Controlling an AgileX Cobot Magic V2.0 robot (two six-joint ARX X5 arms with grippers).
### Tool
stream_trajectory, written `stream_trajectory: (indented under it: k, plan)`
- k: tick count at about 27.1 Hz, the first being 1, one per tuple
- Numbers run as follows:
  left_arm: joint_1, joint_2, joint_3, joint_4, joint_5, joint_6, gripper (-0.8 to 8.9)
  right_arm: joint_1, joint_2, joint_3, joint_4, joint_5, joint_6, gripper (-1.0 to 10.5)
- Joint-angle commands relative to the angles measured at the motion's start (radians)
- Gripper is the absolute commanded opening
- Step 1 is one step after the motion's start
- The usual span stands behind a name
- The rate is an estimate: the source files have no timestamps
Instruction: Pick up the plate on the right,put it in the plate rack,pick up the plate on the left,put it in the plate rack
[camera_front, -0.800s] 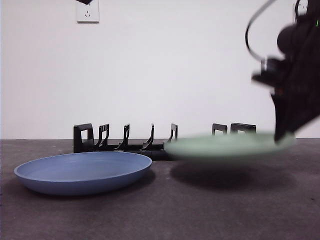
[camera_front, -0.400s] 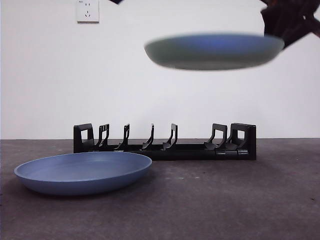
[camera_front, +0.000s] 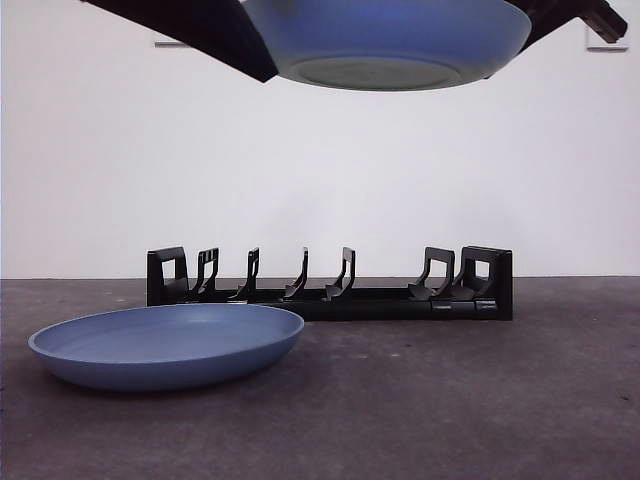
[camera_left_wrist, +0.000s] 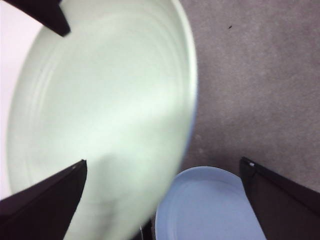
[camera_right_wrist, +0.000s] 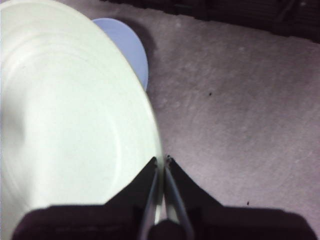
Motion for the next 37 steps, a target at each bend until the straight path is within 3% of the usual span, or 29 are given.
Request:
stream_trajectory:
  k: [1,11,15,18,21,34,37]
  plan:
    - [-0.011,0.004,0.0,0.011,-0.008,0.012,4.15,0.006,0.006,0.005,-0.005,0.002,0.005,-0.1]
    - [-0.015,0.004,0.0,-0.018,-0.006,0.007,1.15,0.006,0.006,0.006,-0.009,0.005,0.018,-0.1]
    - [-0.015,0.004,0.0,-0.024,-0.006,-0.001,0.53,0.006,0.006,0.006,-0.009,0.005,0.019,-0.1]
    - [-0.016,0.004,0.0,-0.028,-0.006,-0.001,0.52,0.006,0.006,0.006,-0.011,0.005,0.019,-0.1]
    - [-0.016,0.004,0.0,-0.033,-0.005,0.0,-0.11,0.006,0.006,0.006,-0.014,0.006,0.019,-0.1]
    - [-0.035,0.004,0.0,-0.073,-0.006,-0.008,-0.09,0.005,0.006,0.006,0.01,0.032,0.019,0.1]
    - [-0.043,0.004,0.0,-0.075,-0.004,-0.031,-0.08,0.005,0.006,0.006,0.035,0.031,0.019,1.8]
